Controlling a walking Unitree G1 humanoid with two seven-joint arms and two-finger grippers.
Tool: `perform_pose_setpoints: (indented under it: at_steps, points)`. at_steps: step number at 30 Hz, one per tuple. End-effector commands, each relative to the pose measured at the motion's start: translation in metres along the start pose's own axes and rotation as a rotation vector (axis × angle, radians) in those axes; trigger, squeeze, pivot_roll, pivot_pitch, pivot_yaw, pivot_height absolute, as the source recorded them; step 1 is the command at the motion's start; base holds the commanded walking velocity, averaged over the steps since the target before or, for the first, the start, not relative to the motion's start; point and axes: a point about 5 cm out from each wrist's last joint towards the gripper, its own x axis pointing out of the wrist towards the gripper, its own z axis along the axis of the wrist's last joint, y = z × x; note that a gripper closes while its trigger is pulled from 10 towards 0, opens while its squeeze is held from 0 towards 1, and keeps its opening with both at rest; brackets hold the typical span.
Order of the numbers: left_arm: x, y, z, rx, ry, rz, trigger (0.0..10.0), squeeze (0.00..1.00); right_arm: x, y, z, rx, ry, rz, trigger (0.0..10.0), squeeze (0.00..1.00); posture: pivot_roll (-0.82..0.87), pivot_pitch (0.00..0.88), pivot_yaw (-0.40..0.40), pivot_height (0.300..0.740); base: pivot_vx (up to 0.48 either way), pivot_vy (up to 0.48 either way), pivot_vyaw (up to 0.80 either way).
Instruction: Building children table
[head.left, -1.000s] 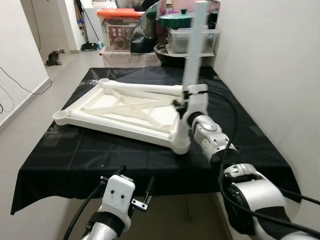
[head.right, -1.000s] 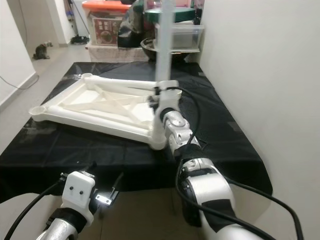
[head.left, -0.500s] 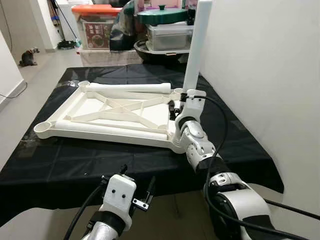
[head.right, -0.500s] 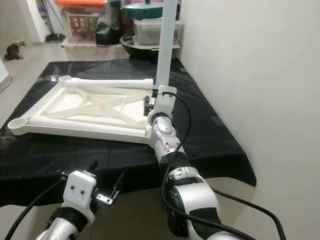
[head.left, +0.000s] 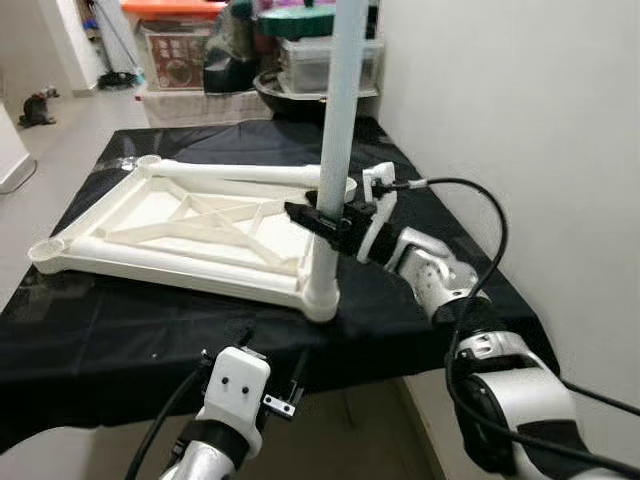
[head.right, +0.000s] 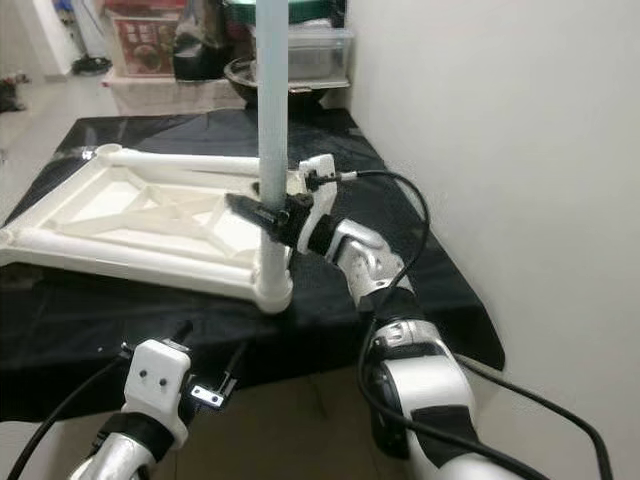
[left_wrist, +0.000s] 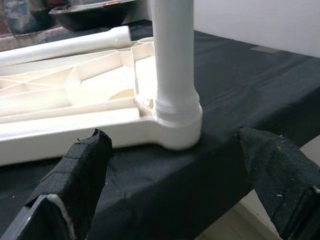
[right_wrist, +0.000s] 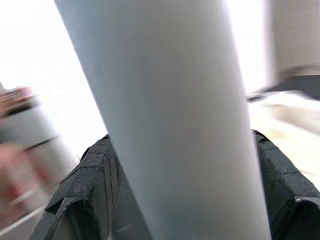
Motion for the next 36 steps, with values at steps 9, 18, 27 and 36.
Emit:
perform_pose_setpoints:
  at_steps: [9, 18, 27, 36]
  points:
    - [-0.002, -0.001, -0.003, 0.001, 0.014, -0.006, 10.0, 0.0, 0.018, 0.014, -0.034, -0.048, 0.189, 0.181, 0.0, 0.0, 0.05, 0.044, -0.043, 0.74, 0.0, 0.0, 0.0]
    - [-0.002, -0.001, -0.003, 0.0, 0.014, -0.005, 10.0, 0.0, 0.023, -0.002, -0.028, -0.144, 0.14, -0.156, 0.0, 0.0, 0.05, 0.045, -0.048, 0.74, 0.0, 0.0, 0.0]
    - [-0.001, 0.0, -0.003, 0.001, 0.013, -0.007, 10.0, 0.0, -0.019, -0.046, -0.021, -0.2, 0.079, -1.095, 0.0, 0.0, 0.04, 0.046, -0.041, 0.74, 0.0, 0.0, 0.0]
    - [-0.001, 0.0, -0.003, 0.002, 0.013, -0.009, 10.0, 0.0, -0.051, -0.048, -0.035, -0.116, 0.031, -1.553, 0.0, 0.0, 0.04, 0.045, -0.043, 0.74, 0.0, 0.0, 0.0]
